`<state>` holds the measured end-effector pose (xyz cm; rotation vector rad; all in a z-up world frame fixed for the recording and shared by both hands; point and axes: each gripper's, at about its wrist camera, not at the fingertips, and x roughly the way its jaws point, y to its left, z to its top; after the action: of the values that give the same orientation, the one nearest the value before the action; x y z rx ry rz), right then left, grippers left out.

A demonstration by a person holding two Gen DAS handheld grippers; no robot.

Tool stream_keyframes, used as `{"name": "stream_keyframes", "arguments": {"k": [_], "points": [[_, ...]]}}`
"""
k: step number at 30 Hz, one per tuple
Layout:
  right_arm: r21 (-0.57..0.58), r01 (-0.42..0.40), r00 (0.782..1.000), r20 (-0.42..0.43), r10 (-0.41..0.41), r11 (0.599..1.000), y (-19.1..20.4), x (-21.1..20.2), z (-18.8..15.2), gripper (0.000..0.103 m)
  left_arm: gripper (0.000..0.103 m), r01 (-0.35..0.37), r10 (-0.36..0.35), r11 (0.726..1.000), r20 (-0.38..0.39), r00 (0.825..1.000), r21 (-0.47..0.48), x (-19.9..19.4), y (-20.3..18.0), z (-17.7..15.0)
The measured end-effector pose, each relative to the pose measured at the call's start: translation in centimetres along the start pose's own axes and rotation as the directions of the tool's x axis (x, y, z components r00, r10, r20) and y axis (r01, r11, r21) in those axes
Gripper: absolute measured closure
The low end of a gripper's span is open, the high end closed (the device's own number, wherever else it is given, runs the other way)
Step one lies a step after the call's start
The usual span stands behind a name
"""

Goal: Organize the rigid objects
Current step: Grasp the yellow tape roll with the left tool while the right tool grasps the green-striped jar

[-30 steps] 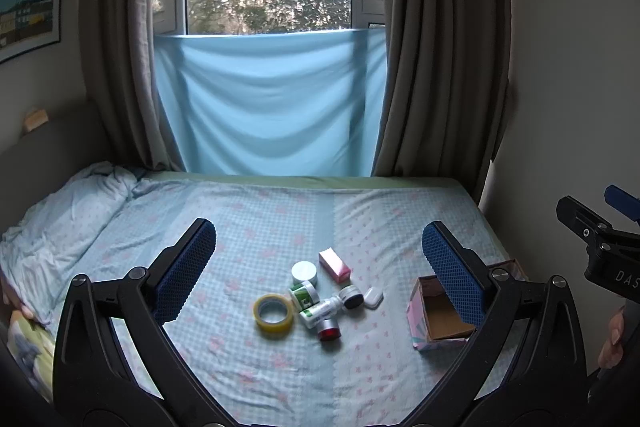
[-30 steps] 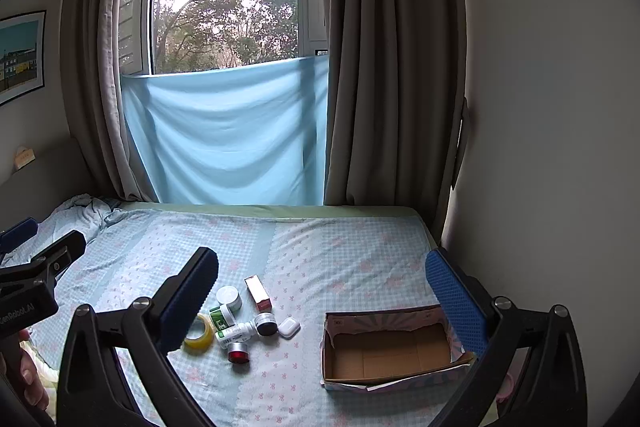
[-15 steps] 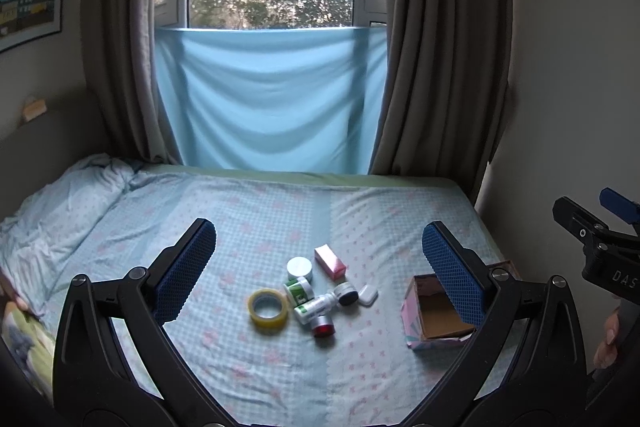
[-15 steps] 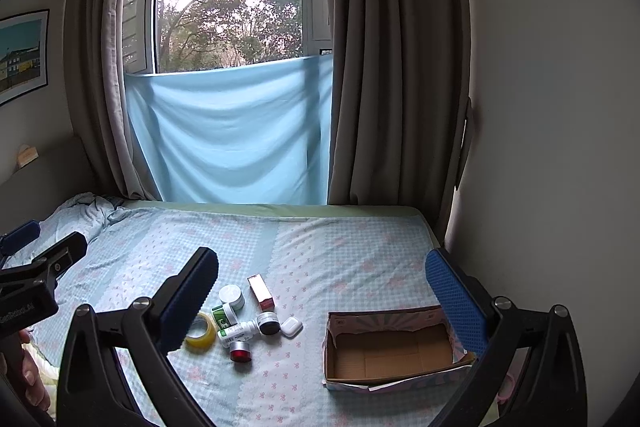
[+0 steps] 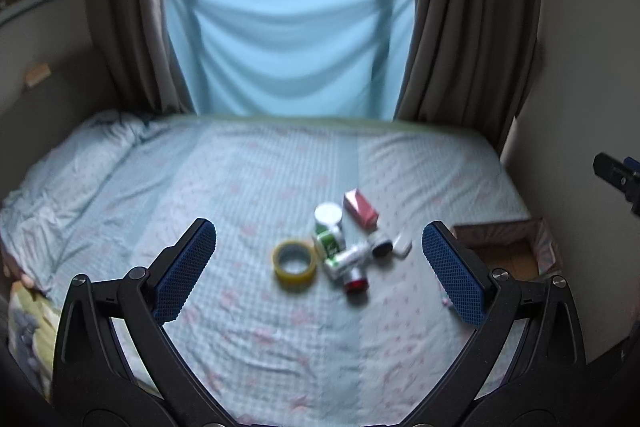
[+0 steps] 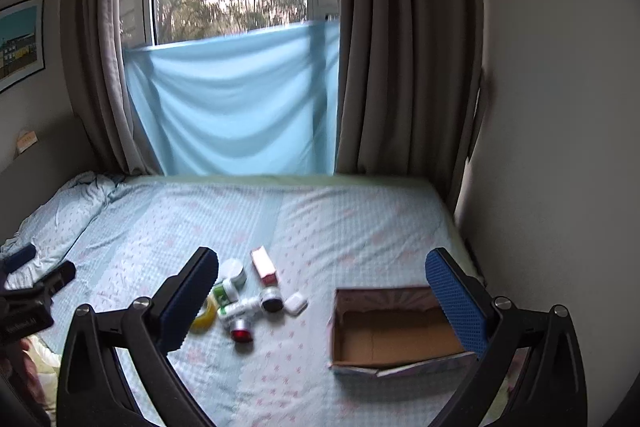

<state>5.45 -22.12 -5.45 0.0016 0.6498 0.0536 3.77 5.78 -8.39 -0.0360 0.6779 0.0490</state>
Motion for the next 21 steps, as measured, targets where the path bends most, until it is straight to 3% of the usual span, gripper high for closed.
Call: {"name": "stream_keyframes", "arguments": {"k": [6,10,21], "points": [[0.013,0.016,0.994,-0.11,-0.015,1.0,3.5,5.2,-0.4,0.0,0.001,0.067,-0.061,0.997,-0.115,0.991,0.047,7.3,4.4,-1.1],[0.019,0.025,0.985,-0.174,-0.021,1.0,6.3,10.0,-1.1,0.0,0.001,0.122,-0.101,0.988,-0.206,0.973,0.094,13.5,7.3,-2.0],[-0.06,0.002,0.938,-0.345,-0.023,0.998,13.2,23.7,-5.2,0.0,0.001,0.299,-0.186,0.927,-0.413,0.891,0.228,29.4,10.0,-7.2]]}}
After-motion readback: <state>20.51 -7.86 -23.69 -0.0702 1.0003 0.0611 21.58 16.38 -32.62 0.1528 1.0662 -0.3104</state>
